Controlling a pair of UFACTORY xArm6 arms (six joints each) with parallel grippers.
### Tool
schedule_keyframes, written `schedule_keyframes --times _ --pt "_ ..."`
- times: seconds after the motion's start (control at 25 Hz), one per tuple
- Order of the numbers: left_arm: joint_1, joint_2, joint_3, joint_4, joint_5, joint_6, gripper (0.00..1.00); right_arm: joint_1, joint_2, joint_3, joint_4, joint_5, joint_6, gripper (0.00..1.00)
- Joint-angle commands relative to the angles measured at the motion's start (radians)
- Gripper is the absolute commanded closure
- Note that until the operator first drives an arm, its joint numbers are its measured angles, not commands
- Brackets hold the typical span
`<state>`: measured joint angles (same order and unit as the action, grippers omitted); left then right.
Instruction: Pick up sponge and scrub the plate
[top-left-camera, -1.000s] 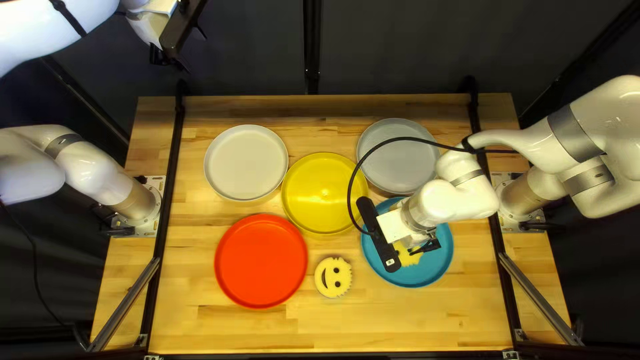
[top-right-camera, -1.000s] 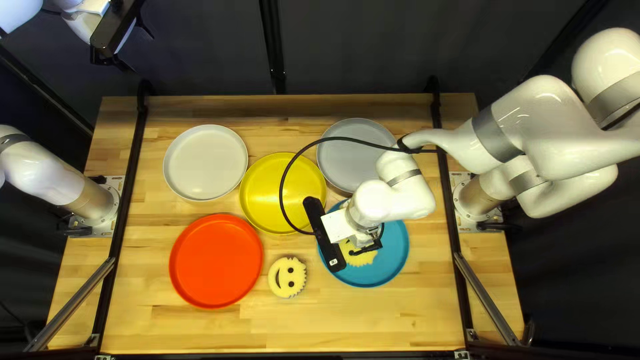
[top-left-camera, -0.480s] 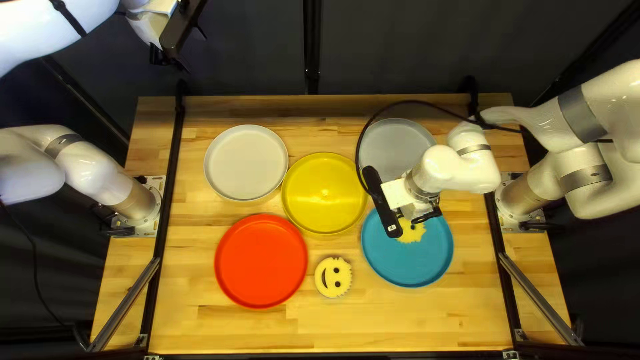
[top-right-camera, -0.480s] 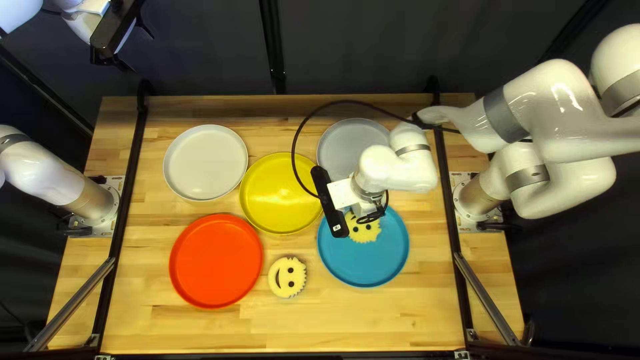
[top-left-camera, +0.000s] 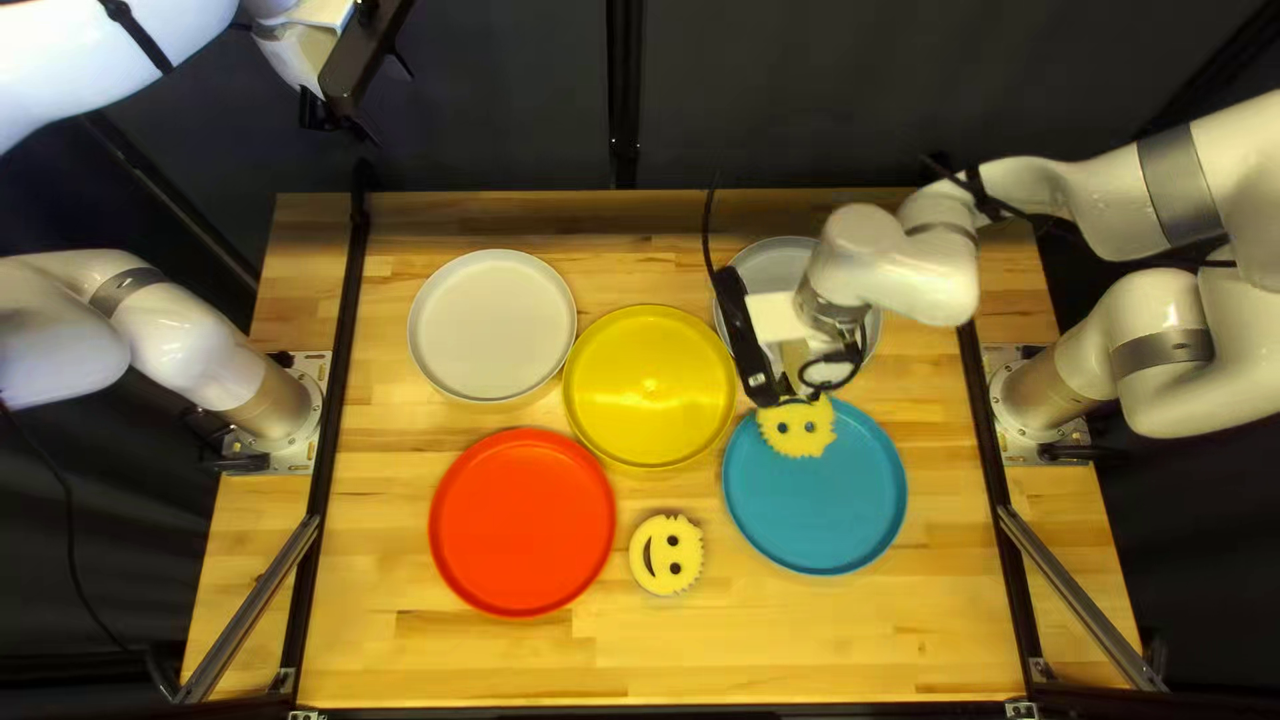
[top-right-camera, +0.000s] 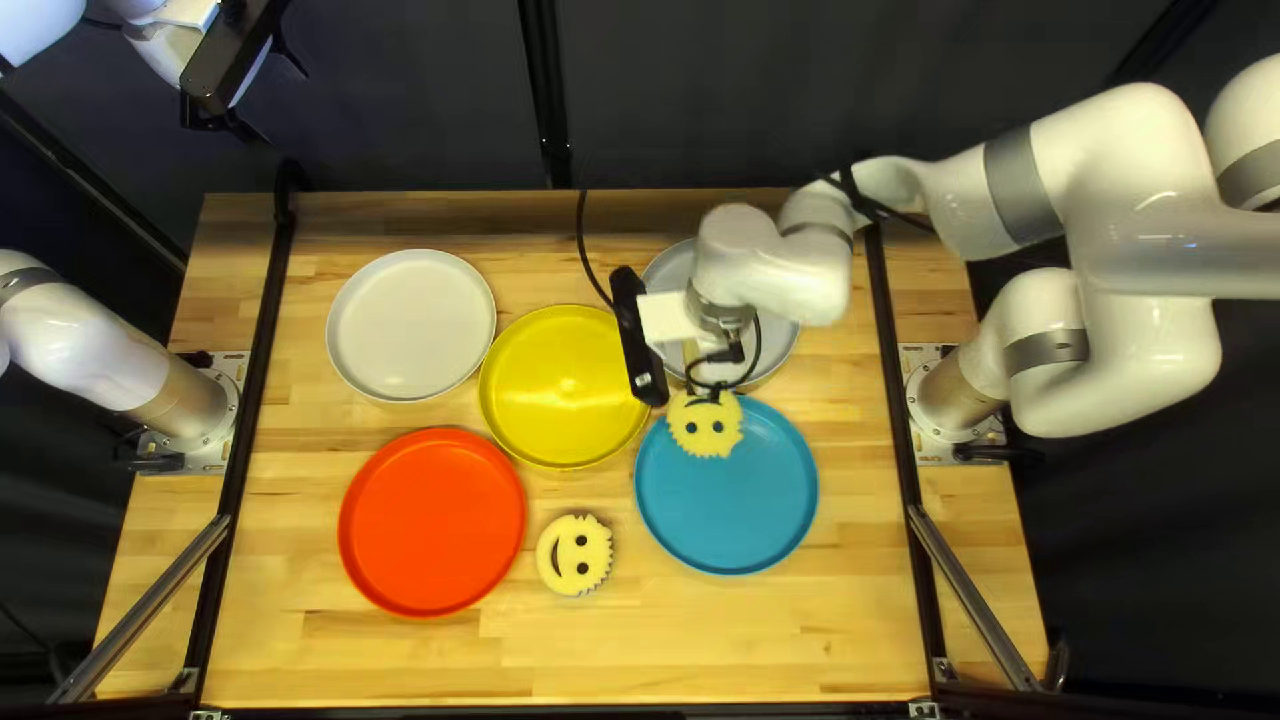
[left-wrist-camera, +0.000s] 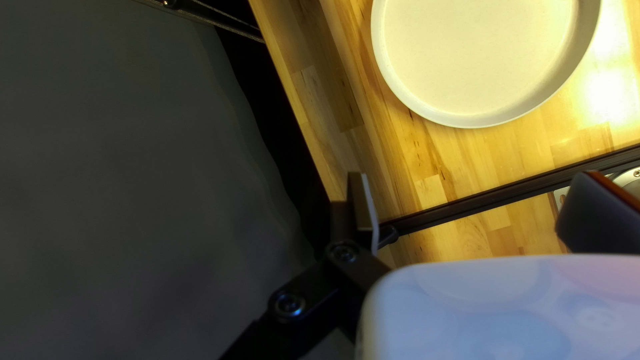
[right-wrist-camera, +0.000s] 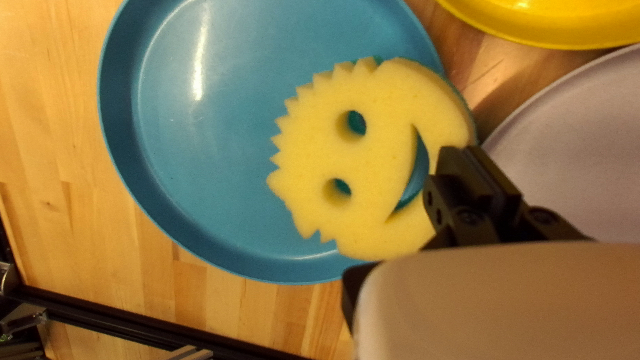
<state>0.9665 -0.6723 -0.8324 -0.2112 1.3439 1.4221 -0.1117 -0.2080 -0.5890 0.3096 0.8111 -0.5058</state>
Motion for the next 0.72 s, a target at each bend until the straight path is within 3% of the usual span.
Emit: schedule_keyframes --times 0.04,0.24,0.44,0.72 --pt "0.000 0.000 0.000 0.000 0.000 0.000 0.00 0.000 0.000 0.000 0.000 0.000 -0.001 1.00" --pt "0.000 0.000 0.000 0.000 0.000 0.000 0.00 0.018 0.005 -0.023 -0.038 0.001 0.052 1.00" --pt "0.000 0.000 0.000 0.000 0.000 0.000 0.00 0.004 0.097 -0.126 -0.052 -0.016 0.067 1.00" --pt "0.000 0.000 0.000 0.000 0.000 0.000 0.00 -0.023 0.285 -0.295 0.002 -0.085 0.002 1.00"
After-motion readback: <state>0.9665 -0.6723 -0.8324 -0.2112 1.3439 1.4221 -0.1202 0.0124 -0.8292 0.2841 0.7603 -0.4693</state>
